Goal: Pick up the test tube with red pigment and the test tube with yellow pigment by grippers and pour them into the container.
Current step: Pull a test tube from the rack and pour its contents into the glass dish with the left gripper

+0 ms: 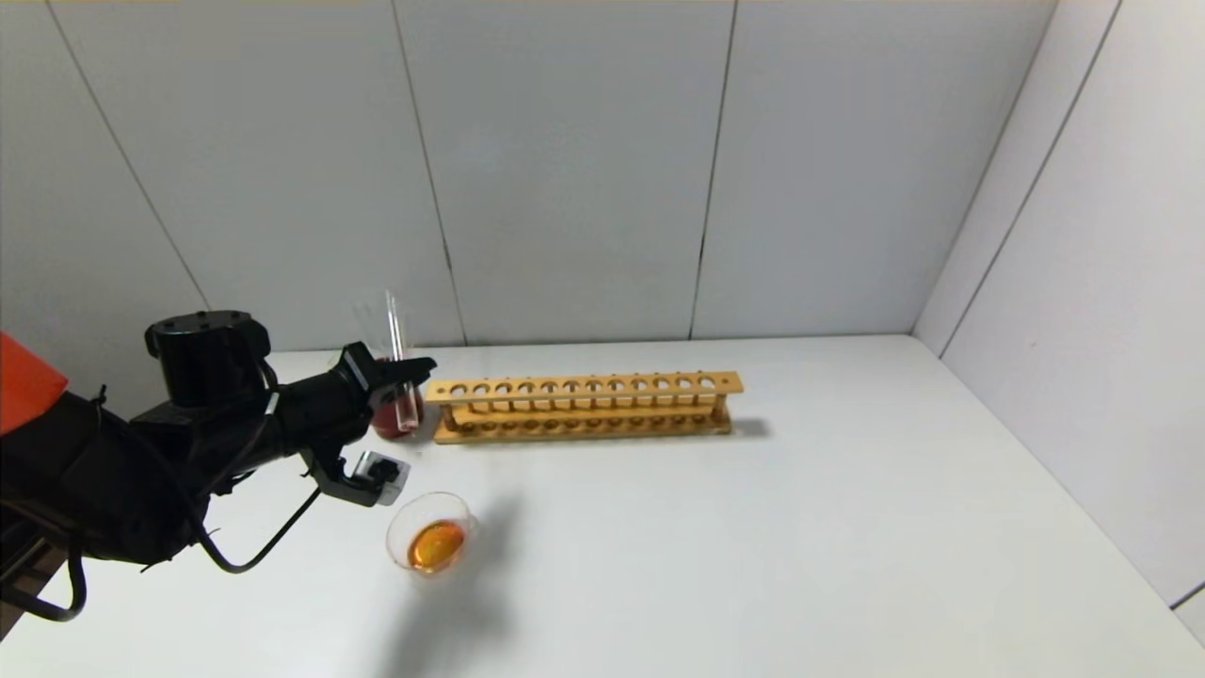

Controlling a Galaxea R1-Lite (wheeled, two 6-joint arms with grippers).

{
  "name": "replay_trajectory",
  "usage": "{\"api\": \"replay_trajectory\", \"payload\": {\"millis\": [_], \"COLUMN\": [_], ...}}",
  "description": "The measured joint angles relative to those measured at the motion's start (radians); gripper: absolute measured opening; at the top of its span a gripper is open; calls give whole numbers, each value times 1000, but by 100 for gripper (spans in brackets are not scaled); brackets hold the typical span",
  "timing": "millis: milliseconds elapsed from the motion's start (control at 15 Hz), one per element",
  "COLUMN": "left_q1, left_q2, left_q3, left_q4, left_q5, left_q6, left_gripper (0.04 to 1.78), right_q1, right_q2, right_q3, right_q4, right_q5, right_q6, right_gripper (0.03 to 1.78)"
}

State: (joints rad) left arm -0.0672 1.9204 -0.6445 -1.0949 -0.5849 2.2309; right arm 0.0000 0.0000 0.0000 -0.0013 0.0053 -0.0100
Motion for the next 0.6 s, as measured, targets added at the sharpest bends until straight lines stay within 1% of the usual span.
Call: {"api": "replay_trajectory", "payload": {"millis": [200, 400, 600], "left_q1": [0, 0, 2], "left_q2": [-4, -11, -22], "left_q3": [-5, -5, -9], "left_q4": [0, -7, -53], "left_q5": [-7, 24, 113], "left_q6": [4, -33, -137], "left_gripper": [34, 34, 34], "right_q1": [0, 0, 0], "right_q2": [0, 0, 0], "right_q3": [0, 0, 0], "right_q4": [0, 0, 0], "right_q5": [0, 0, 0], "right_q6": [0, 0, 0], "right_gripper": [175, 175, 175]}}
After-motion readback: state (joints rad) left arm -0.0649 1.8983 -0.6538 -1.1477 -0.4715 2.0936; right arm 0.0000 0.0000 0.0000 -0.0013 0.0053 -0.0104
